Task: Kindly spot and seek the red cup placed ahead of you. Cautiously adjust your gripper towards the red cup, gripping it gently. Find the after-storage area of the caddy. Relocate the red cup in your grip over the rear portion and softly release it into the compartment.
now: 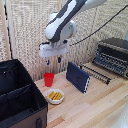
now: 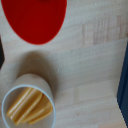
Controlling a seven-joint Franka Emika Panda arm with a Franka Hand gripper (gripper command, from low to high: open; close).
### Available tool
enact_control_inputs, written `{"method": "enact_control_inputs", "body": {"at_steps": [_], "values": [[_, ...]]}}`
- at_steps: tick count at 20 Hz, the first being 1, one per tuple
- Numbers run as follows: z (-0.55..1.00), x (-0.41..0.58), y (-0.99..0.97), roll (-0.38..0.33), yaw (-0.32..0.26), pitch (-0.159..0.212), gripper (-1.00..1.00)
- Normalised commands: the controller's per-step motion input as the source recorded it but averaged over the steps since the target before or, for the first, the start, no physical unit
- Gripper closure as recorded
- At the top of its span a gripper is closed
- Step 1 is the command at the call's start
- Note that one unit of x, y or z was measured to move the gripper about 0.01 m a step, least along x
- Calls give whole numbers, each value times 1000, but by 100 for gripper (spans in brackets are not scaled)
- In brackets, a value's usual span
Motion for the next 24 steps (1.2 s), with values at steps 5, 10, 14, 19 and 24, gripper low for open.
{"method": "enact_control_inputs", "body": {"at_steps": [5,10,14,19,24], "values": [[-278,209,-133,14,0,3,-100],[-303,284,-162,7,21,0,-100],[-296,267,-87,1,21,12,-100],[-253,258,0,-3,6,85,-100],[-147,231,54,-37,0,112,100]]}}
